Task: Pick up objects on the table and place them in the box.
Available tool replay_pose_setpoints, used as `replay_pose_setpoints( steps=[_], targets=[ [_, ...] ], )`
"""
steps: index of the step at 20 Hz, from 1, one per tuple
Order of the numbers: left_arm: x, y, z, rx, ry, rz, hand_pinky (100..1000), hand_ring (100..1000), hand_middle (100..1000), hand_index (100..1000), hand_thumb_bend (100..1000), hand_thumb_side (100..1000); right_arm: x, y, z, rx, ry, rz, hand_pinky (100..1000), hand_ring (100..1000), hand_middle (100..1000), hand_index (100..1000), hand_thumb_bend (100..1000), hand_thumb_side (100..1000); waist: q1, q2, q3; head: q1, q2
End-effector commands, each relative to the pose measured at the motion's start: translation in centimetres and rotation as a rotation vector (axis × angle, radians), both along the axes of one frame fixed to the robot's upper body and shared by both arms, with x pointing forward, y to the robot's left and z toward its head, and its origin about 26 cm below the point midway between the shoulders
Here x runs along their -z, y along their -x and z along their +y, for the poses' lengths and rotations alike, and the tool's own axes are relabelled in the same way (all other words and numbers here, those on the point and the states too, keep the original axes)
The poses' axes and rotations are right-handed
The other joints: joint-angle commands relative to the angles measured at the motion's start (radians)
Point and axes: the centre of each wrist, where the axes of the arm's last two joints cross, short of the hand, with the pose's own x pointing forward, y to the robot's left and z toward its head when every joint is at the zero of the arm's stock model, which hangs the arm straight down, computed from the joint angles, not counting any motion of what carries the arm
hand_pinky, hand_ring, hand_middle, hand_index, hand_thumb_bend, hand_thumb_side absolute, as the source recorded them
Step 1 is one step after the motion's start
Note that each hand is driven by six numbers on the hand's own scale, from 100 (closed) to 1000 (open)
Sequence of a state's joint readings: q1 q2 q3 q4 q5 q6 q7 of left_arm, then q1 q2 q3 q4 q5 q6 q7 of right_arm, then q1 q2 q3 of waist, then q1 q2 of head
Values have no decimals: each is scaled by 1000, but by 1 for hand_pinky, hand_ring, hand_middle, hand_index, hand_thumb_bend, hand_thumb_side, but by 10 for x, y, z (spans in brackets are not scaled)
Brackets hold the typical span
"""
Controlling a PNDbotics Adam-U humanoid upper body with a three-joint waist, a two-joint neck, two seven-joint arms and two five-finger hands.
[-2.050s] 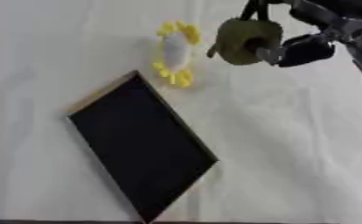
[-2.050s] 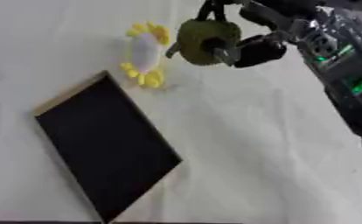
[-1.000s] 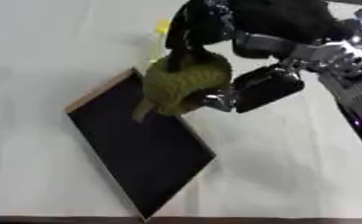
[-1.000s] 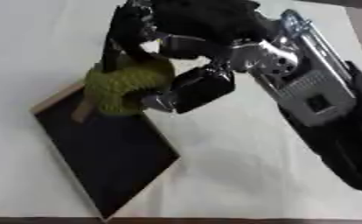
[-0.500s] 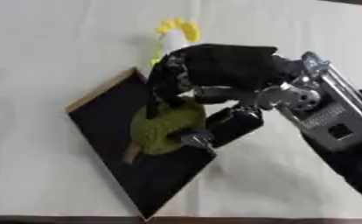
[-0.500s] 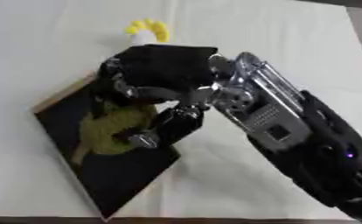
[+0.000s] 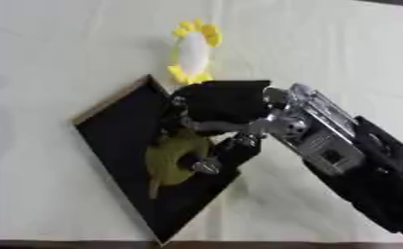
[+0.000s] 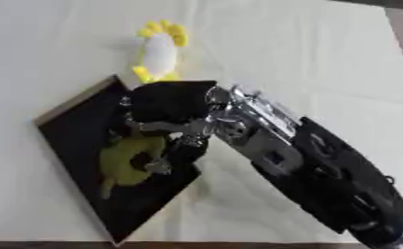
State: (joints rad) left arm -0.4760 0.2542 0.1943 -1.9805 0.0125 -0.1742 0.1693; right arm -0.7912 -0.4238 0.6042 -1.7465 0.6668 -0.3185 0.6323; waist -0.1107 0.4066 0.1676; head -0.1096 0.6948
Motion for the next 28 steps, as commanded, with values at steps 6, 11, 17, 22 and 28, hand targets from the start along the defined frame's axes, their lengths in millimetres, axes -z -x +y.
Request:
replay_pose_setpoints(
  steps=[6,11,17,22,28],
  targets=[
    [-6,4,0,10,-18,-20,782,696,588,789,100,647,-20,7,-10,-30,21,-167,931,982,786,950,100,192,9,-20,-6,3,0],
    [-5,4,0,13,-15,-17,782,695,588,789,100,648,-36,22,-13,-45,-53,-216,930,984,773,956,100,189,10,-22,-9,4,-1],
    [-3,4,0,14,-10,-6,782,694,586,788,100,653,-67,42,-23,-60,-189,-237,924,976,747,954,100,100,11,-25,-14,6,-3],
    [-3,4,0,11,-8,-7,783,694,586,788,100,653,-87,41,-37,-25,-296,-248,922,972,735,952,100,100,13,-26,-17,8,-6],
    [-2,4,0,11,-6,-3,783,693,585,787,100,655,-108,39,-58,34,-392,-248,924,977,737,962,100,100,12,-25,-15,10,-4]
  ],
)
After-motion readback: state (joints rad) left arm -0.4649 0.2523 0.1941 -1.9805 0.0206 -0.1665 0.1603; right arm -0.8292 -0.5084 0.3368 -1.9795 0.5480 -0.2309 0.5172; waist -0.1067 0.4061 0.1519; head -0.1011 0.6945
